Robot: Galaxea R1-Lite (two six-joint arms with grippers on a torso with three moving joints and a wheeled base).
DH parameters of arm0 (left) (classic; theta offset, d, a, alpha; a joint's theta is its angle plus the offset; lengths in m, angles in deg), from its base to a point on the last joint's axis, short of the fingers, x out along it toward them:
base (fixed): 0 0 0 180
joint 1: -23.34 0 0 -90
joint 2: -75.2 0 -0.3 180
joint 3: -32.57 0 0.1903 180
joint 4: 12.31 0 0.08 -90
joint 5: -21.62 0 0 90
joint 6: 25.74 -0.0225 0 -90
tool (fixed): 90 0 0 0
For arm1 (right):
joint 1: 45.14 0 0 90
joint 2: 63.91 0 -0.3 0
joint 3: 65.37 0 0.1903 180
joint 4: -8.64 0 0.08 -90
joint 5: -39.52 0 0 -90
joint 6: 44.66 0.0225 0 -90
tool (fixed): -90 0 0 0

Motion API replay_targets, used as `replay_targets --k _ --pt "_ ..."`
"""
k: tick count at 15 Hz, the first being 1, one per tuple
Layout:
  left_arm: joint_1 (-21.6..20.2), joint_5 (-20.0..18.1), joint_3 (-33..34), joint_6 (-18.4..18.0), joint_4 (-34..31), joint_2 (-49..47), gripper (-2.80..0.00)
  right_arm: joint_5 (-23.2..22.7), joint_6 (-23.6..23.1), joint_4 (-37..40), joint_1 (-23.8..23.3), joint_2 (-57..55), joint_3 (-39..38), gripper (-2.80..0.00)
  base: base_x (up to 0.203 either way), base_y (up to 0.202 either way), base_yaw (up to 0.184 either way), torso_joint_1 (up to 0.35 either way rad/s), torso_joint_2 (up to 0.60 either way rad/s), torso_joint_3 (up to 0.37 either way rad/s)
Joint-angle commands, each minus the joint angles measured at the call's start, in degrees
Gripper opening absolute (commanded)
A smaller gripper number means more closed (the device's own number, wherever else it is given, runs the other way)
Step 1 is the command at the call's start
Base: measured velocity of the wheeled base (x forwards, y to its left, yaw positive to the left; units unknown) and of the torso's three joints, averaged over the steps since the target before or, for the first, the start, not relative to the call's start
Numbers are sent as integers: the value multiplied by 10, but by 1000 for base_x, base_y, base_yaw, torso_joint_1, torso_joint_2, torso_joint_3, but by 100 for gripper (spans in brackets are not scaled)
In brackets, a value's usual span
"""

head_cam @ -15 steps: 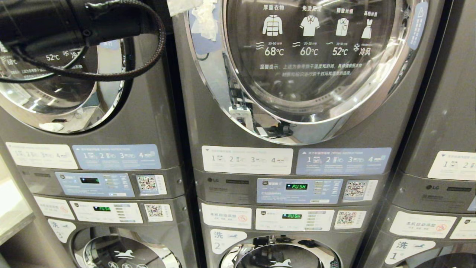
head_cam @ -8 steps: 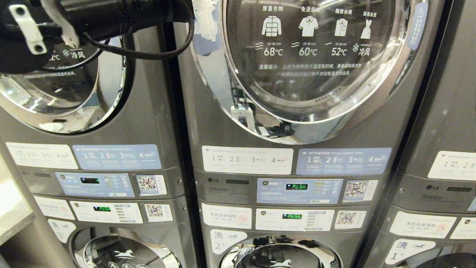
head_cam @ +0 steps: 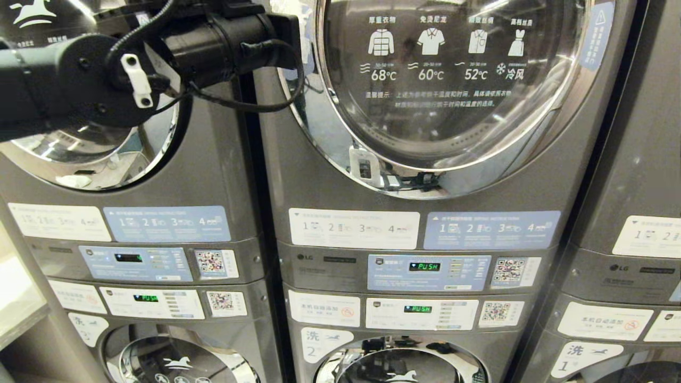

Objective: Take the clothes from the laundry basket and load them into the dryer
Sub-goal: Close the dryer

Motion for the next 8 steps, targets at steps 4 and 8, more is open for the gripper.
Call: replay_targets --k 4,8 --pt "-14 58 -1 -14 78 -52 -280 0 4 0 0 0 0 -280 0 0 0 0 0 0" --pt "-17 56 -1 -14 86 -69 -280 0 4 0 0 0 0 -280 0 0 0 0 0 0"
